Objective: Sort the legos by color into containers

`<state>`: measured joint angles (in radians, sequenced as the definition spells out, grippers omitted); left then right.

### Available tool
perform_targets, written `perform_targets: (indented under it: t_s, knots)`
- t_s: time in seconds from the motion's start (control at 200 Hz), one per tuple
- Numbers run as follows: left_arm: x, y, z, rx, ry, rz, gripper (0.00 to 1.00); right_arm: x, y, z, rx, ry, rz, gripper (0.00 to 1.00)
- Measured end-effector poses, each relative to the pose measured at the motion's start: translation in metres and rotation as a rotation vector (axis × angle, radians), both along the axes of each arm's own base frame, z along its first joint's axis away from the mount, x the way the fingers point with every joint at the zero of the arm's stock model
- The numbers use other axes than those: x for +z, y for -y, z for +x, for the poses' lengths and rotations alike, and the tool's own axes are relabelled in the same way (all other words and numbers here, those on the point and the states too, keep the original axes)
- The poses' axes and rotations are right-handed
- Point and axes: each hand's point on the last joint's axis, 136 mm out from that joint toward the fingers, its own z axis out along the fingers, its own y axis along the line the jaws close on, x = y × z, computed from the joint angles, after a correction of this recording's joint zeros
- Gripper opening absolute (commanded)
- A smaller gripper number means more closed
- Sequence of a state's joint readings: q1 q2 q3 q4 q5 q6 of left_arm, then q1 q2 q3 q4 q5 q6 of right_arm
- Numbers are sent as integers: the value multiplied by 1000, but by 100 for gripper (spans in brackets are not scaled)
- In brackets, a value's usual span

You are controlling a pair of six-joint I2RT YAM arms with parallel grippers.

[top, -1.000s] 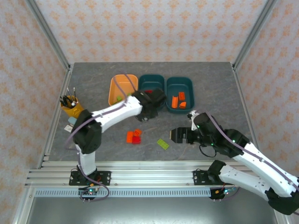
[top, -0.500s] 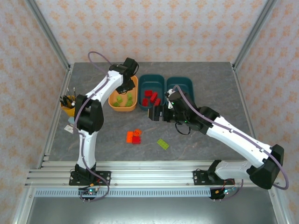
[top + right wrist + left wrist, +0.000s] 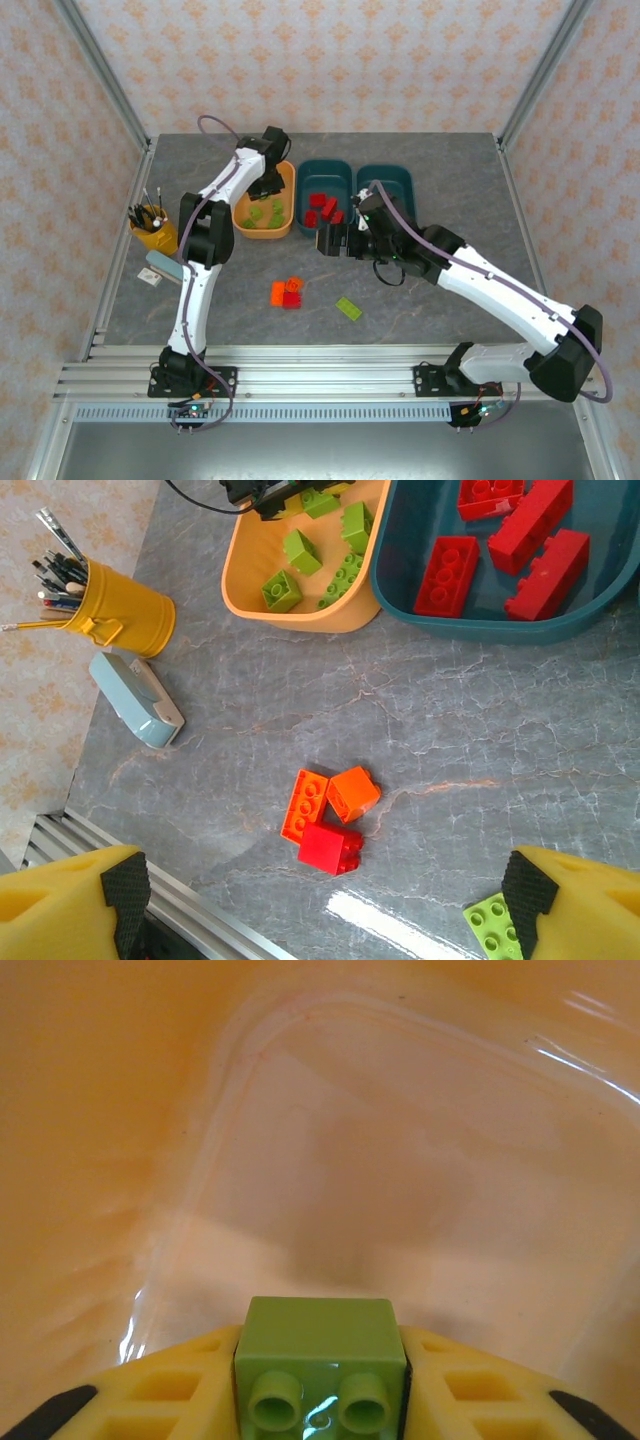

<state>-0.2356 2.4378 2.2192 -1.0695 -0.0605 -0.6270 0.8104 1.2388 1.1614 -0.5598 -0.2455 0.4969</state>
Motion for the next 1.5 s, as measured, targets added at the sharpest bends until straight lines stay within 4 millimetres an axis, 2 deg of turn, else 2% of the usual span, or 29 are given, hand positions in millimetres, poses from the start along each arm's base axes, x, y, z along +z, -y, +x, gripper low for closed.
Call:
perform_targets:
  t_s: [0.11,0.285,0.385,0.48,0.57,0.656,0.741,0.836,0.906,1.001,1.091,1.176,1.281,1.391,1.501]
  knots:
    - [-1,-1,-4,3,-16,2,52,-9,1,4,-11,-16,-30,93]
    - [-5,-2,-9,1,-36,8,59,-29,-2,12,-18,-72,-114,91]
    - [0,-3,-12,1,-38,8,61,-43,-4,15,-24,-108,-160,88]
    - [18,-5,-19,3,-19,4,64,-57,-10,15,-27,-147,-202,85]
    - [54,-8,-33,8,29,-8,65,-69,-25,11,-4,-171,-245,83]
    - [92,-13,-54,19,97,-26,66,-78,-45,6,25,-186,-282,79]
    - [130,-21,-88,33,168,-47,66,-91,-64,3,37,-208,-315,79]
    - [153,-29,-130,44,223,-63,67,-113,-76,3,-9,-274,-347,81]
    - [155,-32,-161,36,237,-71,68,-130,-79,5,-70,-336,-367,81]
    - [144,-31,-203,7,226,-83,69,-150,-86,11,-165,-410,-377,81]
    - [132,-25,-238,-36,221,-113,73,-161,-94,15,-247,-468,-365,81]
    - [133,-20,-265,-79,259,-163,76,-166,-101,18,-323,-514,-332,81]
    - [149,-21,-289,-102,352,-231,77,-171,-107,17,-411,-578,-293,80]
    - [166,-20,-305,-132,421,-284,77,-181,-108,13,-488,-647,-270,77]
    - [167,-20,-315,-148,417,-304,76,-192,-110,8,-541,-706,-257,72]
